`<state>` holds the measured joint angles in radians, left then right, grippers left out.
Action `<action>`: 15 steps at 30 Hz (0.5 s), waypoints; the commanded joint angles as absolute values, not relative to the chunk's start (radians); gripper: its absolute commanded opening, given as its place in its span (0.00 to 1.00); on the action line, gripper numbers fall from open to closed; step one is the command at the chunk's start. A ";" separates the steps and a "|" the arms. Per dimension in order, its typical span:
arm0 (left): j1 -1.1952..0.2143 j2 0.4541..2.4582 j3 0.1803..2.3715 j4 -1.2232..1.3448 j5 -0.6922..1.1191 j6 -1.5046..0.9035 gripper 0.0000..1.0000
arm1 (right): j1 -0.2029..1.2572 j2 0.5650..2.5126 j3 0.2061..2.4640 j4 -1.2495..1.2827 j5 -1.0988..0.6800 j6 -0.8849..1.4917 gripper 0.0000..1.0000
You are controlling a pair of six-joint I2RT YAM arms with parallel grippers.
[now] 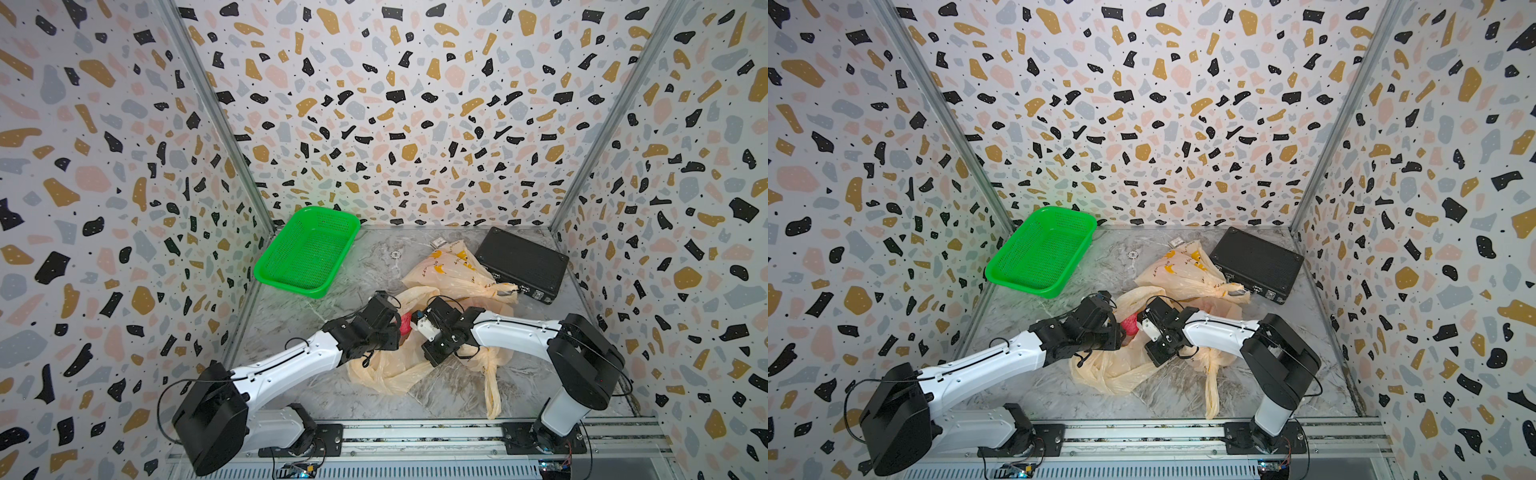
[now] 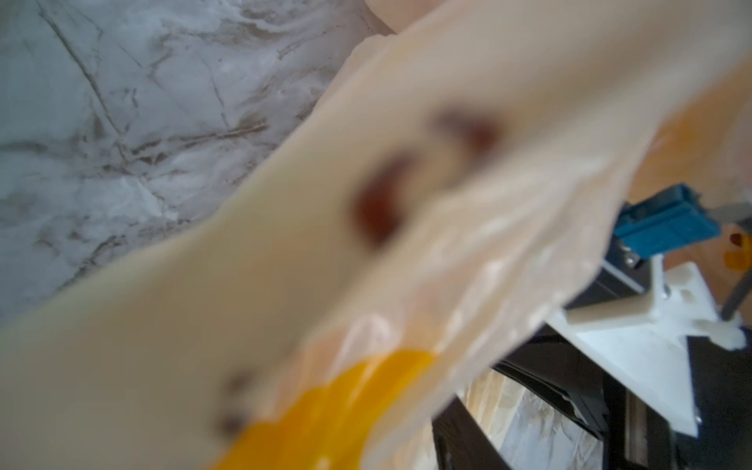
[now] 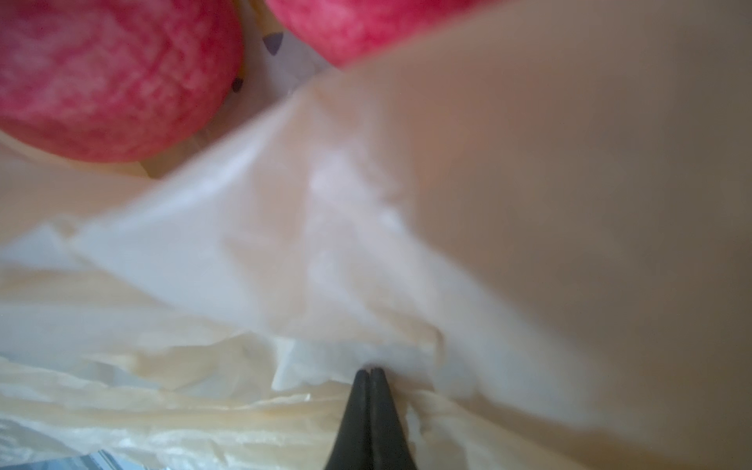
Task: Untie the knot of a plastic bag & take out the apple
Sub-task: Pick up the apple from the plastic bag.
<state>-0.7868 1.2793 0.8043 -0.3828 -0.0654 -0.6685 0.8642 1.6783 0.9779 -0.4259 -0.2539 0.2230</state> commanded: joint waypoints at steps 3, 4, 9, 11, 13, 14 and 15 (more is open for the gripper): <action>-0.789 1.268 0.820 -0.424 -0.168 -0.637 0.54 | 0.869 1.646 0.978 -0.444 -0.253 0.216 0.00; -0.789 1.266 0.806 -0.422 -0.176 -0.642 0.56 | 0.869 1.646 0.976 -0.438 -0.255 0.217 0.00; -0.791 1.316 0.767 -0.409 -0.157 -0.649 0.60 | 0.870 1.649 0.969 -0.426 -0.271 0.222 0.00; -0.790 1.335 0.747 -0.389 -0.135 -0.662 0.63 | 0.870 1.649 0.968 -0.425 -0.274 0.219 0.00; -0.790 1.345 0.739 -0.392 -0.127 -0.673 0.64 | 0.869 1.649 0.968 -0.422 -0.275 0.219 0.00; -0.790 1.343 0.732 -0.397 -0.127 -0.681 0.65 | 0.870 1.649 0.968 -0.422 -0.278 0.219 0.00; -0.790 1.339 0.727 -0.404 -0.126 -0.686 0.66 | 0.868 1.649 0.968 -0.422 -0.279 0.218 0.00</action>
